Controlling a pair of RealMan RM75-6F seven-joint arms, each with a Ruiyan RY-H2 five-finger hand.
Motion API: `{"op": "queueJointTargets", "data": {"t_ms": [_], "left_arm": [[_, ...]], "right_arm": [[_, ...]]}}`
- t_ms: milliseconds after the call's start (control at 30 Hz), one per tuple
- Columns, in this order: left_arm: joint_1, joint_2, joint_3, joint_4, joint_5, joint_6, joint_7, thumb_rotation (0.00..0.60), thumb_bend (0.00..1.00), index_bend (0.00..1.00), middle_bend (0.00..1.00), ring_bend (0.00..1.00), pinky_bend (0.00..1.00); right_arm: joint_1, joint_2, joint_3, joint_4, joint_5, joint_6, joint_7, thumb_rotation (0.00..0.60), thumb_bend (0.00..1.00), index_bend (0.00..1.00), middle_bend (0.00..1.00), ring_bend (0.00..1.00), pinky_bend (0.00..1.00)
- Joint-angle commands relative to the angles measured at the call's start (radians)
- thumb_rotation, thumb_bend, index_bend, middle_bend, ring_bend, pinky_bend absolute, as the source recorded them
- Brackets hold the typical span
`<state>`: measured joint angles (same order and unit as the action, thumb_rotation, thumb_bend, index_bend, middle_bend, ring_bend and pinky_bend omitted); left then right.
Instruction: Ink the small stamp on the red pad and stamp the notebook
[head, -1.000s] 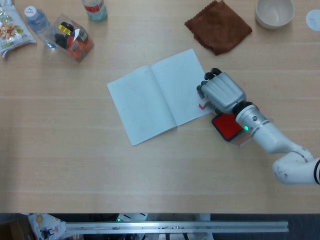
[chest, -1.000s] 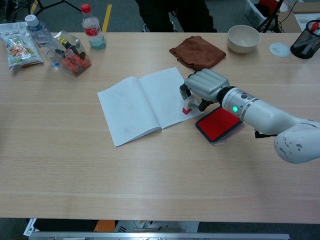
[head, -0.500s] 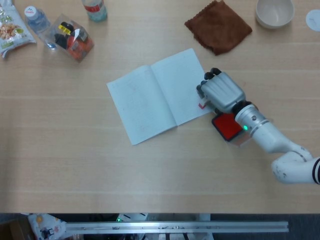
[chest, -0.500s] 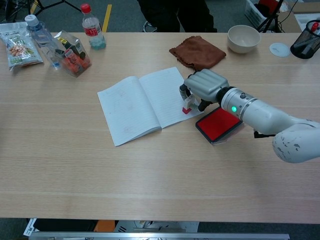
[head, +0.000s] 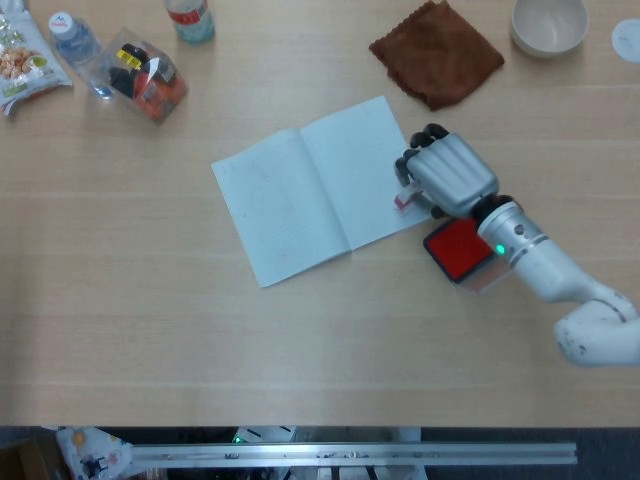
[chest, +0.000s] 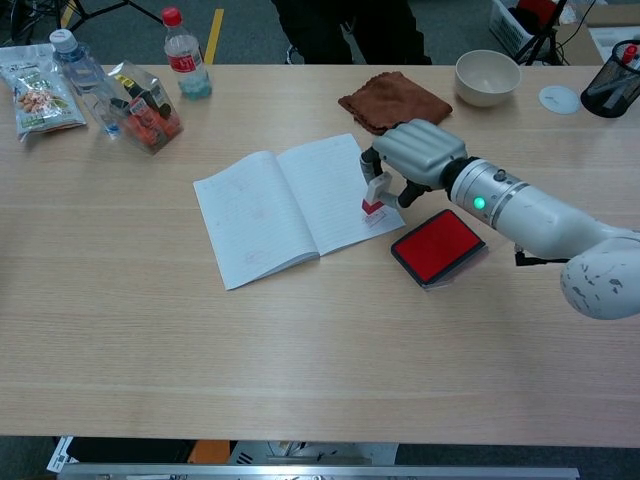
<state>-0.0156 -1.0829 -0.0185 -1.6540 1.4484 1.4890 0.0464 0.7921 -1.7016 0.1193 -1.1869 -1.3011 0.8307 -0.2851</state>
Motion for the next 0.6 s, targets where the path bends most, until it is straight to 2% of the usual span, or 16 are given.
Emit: {"op": "queueJointTargets", "data": {"t_ms": [33, 167, 300, 600], "left_arm": [[-0.001, -0.001, 0.002, -0.002, 0.003, -0.002, 0.003, 0.6, 0.3, 0.11, 0.06, 0.06, 0.04], [-0.003, -0.002, 0.004, -0.003, 0.008, -0.005, 0.004, 0.6, 0.3, 0.11, 0.06, 0.06, 0.04], [-0.007, -0.005, 0.007, -0.005, 0.015, -0.01, 0.008, 0.6, 0.3, 0.11, 0.06, 0.06, 0.04], [-0.01, -0.01, 0.011, -0.009, 0.017, -0.017, 0.019, 0.6, 0.3, 0.11, 0.06, 0.06, 0.04]], "right_arm": [[-0.018, 0.069, 0.013, -0.061, -0.002, 0.035, 0.006, 0.6, 0.42, 0.83, 0.53, 0.26, 0.21], [-0.041, 0.132, 0.014, -0.091, 0.013, 0.052, 0.003, 0.6, 0.42, 0.83, 0.53, 0.26, 0.21], [-0.058, 0.165, 0.01, -0.077, 0.041, 0.046, 0.002, 0.6, 0.42, 0.83, 0.53, 0.26, 0.21], [-0.073, 0.133, -0.013, 0.044, 0.073, 0.0, 0.037, 0.6, 0.41, 0.81, 0.51, 0.27, 0.21]]}}
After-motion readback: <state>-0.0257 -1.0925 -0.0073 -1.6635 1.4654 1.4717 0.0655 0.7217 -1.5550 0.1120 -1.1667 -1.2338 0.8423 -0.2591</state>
